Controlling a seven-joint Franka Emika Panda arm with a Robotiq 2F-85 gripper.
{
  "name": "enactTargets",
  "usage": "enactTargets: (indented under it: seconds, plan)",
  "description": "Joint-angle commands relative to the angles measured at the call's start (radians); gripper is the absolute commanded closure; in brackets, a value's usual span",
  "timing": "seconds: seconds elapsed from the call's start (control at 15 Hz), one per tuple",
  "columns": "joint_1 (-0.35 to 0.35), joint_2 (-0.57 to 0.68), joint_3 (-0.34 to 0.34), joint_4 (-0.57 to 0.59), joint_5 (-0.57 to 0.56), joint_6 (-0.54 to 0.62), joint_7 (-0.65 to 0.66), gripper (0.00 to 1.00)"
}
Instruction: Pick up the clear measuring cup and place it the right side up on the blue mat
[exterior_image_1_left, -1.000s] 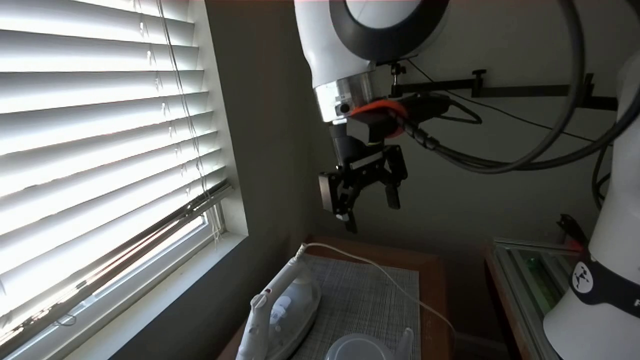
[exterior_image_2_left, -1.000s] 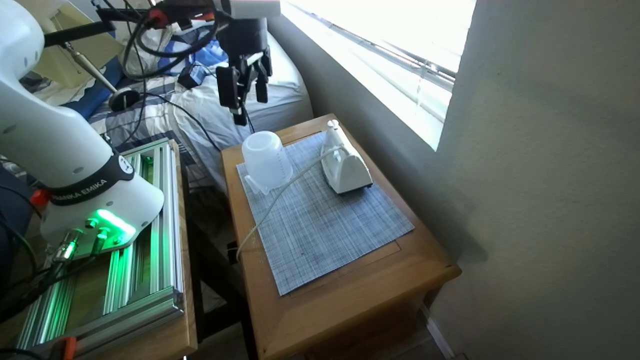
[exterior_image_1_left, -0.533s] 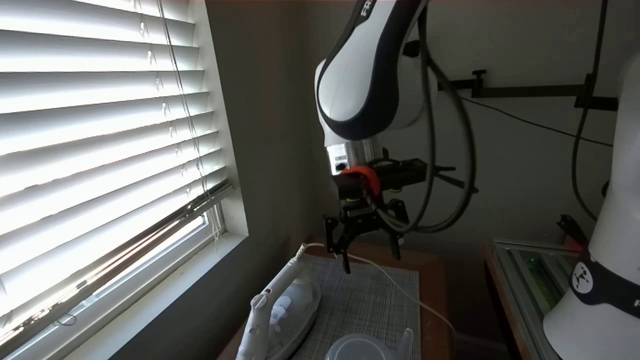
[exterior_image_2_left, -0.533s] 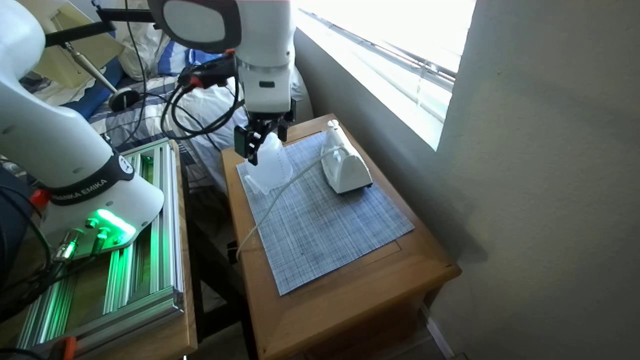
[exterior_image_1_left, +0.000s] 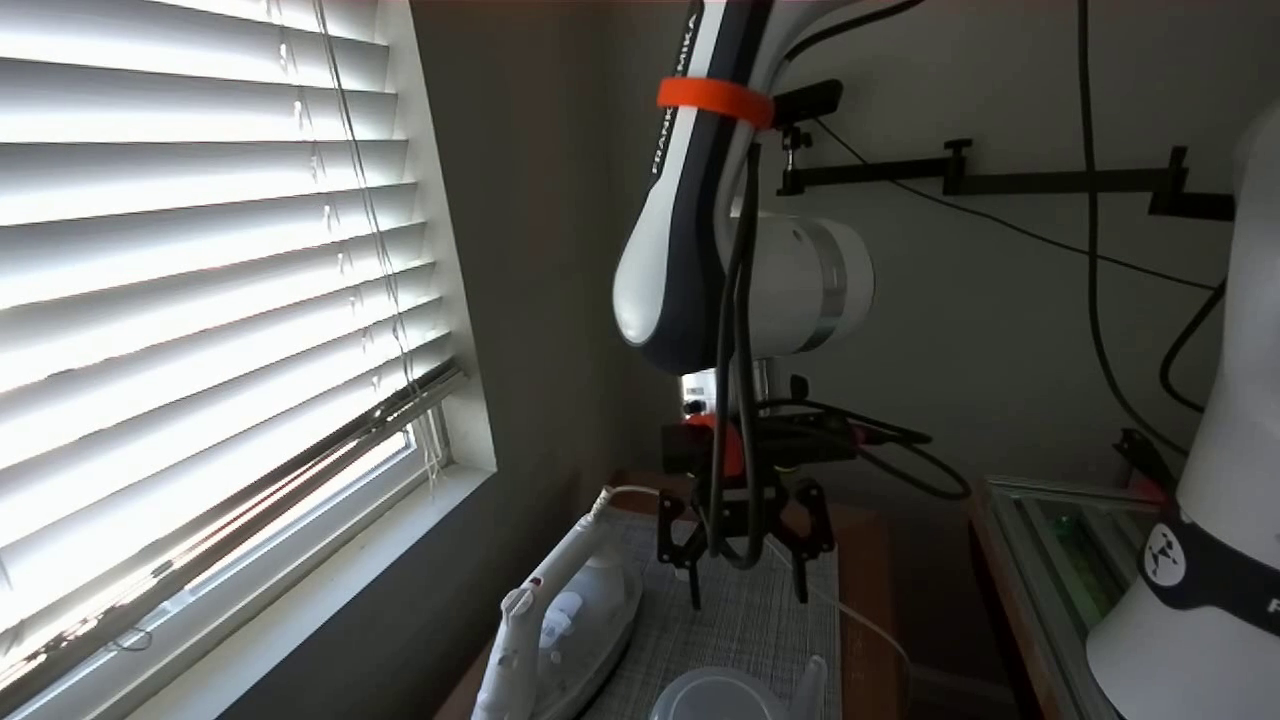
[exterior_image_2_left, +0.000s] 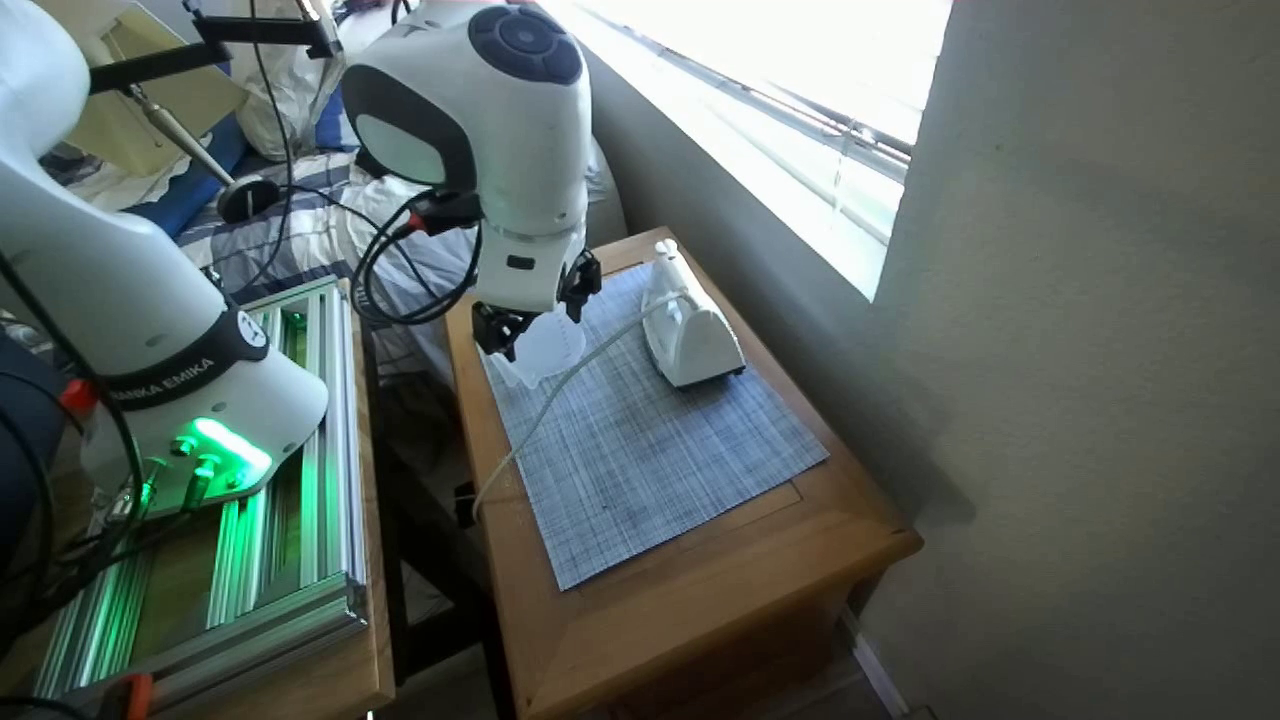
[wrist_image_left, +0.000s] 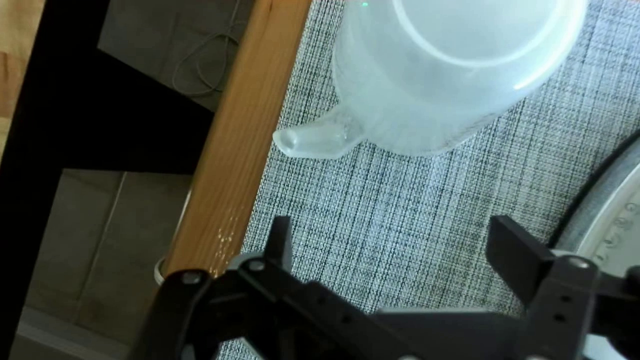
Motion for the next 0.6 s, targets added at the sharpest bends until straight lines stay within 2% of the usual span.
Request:
enactTargets:
  seconds: [0.0, 0.13, 0.53]
  plan:
    - [0.034, -0.001, -0.033, 0.003, 0.008, -0.006, -0.005, 0.0]
    - [0.034, 0.014, -0.04, 0.007, 0.011, -0.015, 0.011, 0.0]
    - [0.019, 0.036, -0.061, 0.011, 0.044, -0.098, -0.045, 0.0]
